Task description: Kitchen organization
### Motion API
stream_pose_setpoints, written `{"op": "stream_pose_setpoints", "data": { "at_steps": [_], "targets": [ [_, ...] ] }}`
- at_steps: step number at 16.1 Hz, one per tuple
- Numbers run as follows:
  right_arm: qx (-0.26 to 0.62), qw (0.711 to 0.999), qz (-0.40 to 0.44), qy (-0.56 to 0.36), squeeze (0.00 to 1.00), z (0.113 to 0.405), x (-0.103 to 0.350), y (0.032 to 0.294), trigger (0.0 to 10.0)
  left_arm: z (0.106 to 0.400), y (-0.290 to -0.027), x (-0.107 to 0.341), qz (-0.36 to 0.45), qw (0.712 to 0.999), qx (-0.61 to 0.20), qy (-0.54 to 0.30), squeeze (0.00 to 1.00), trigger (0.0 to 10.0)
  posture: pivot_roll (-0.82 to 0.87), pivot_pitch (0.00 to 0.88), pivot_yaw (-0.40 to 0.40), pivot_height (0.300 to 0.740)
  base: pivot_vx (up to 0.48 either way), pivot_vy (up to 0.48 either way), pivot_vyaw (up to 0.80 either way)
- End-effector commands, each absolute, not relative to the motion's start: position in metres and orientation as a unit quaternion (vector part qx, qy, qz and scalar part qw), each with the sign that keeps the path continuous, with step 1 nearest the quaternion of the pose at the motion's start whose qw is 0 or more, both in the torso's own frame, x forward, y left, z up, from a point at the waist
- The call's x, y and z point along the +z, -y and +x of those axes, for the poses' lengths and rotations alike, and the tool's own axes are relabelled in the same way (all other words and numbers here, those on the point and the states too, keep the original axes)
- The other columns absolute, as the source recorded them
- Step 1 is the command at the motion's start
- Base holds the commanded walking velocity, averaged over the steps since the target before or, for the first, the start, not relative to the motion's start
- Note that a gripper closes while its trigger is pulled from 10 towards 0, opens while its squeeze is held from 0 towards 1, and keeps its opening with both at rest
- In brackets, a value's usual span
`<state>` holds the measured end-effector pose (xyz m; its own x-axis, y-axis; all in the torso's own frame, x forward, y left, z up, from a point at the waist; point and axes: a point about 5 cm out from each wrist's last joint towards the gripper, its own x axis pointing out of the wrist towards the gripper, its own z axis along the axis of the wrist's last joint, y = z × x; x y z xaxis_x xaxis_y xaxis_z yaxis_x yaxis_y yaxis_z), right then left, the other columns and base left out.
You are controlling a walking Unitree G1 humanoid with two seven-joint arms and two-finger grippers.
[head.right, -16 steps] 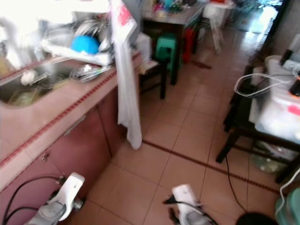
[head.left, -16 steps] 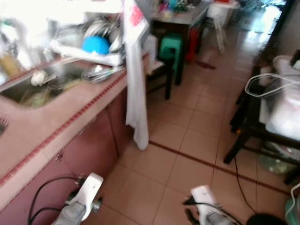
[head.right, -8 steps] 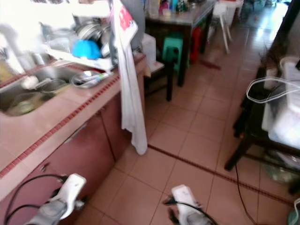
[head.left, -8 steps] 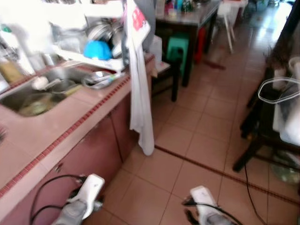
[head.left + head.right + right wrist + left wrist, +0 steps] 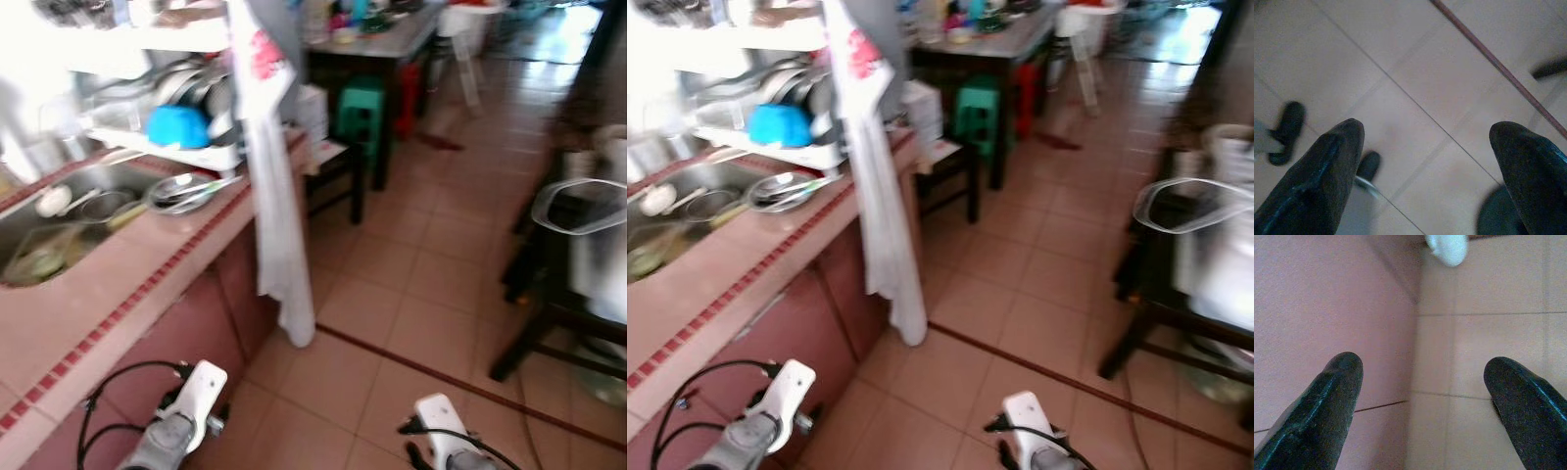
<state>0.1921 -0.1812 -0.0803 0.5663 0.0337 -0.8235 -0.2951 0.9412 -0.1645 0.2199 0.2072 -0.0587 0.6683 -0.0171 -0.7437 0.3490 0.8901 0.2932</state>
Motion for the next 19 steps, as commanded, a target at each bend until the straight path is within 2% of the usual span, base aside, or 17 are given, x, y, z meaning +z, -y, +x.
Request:
{"op": "stream_pose_setpoints", "data": {
  "at_steps": [1,15,19],
  "targets": [
    [0.094,0.877,-0.145,-0.449,0.0,0.1968,-0.0778,0.1806,10.0,0.2252,-0.209,-0.055,0.218,0.889,-0.103,-0.389,0.0,10.0,0.04,0.006,0.056,0.74,0.48,0.0,0.0],
    [0.096,0.877,-0.145,-0.447,0.0,0.1982,-0.0771,0.1808,10.0,0.2244,-0.2088,-0.0555,0.216,0.89,-0.101,-0.389,0.0,10.0,0.04,0.007,0.056,0.74,0.48,0.0,0.0],
    [0.099,0.874,-0.148,-0.452,0.0,0.1959,-0.0784,0.1808,10.0,0.2233,-0.21,-0.056,0.209,0.893,-0.092,-0.389,0.0,10.0,0.05,0.008,0.053,0.74,0.08,0.0,0.0]
  ]
}}
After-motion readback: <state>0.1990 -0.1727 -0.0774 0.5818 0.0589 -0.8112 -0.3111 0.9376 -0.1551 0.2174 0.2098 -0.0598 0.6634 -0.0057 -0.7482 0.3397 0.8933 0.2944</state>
